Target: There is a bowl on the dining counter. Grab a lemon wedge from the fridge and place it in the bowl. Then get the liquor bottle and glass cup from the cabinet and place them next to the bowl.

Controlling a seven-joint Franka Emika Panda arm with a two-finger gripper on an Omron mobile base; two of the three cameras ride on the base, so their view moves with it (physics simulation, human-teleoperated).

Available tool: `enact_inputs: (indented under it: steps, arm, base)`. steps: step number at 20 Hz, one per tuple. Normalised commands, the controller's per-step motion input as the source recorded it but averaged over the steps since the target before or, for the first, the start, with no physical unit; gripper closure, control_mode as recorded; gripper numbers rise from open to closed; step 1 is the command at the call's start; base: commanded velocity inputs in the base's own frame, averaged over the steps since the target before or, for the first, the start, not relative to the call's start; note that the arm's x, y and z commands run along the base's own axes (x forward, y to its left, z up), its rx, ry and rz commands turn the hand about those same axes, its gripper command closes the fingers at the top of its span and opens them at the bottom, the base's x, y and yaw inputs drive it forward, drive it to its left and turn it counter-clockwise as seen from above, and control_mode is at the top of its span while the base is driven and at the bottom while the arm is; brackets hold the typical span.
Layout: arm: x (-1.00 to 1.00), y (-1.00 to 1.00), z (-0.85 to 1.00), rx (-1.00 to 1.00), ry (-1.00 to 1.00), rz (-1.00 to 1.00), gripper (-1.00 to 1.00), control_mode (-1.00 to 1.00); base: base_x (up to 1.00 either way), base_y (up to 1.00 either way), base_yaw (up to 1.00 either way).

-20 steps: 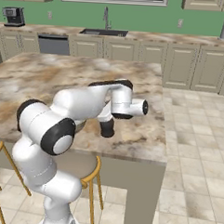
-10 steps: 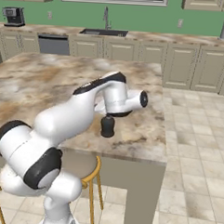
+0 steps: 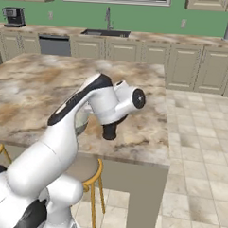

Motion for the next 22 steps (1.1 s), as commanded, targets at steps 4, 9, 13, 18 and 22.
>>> enact_inputs:
  steps: [4,9,13,18,22]
  arm:
    - [-0.93,0.00,0.54,0.00,0.01,-0.23,-1.00,-1.00]
    - [-0.79,0.03,0.49,-0.04,0.07,-0.30,-1.00,-1.00]
    - [-0.69,0.08,0.42,-0.09,0.12,-0.33,-1.00,-1.00]
    - [-0.73,0.07,0.34,-0.09,0.11,-0.34,-1.00,-1.00]
    - [-0.86,0.03,0.26,-0.09,0.05,-0.29,-1.00,-1.00]
  base:
    - [0.00,0.00,0.00]
    - [0.00,0.00,0.00]
    - [0.00,0.00,0.00]
    - [0.00,0.00,0.00]
    - [0.00,0.00,0.00]
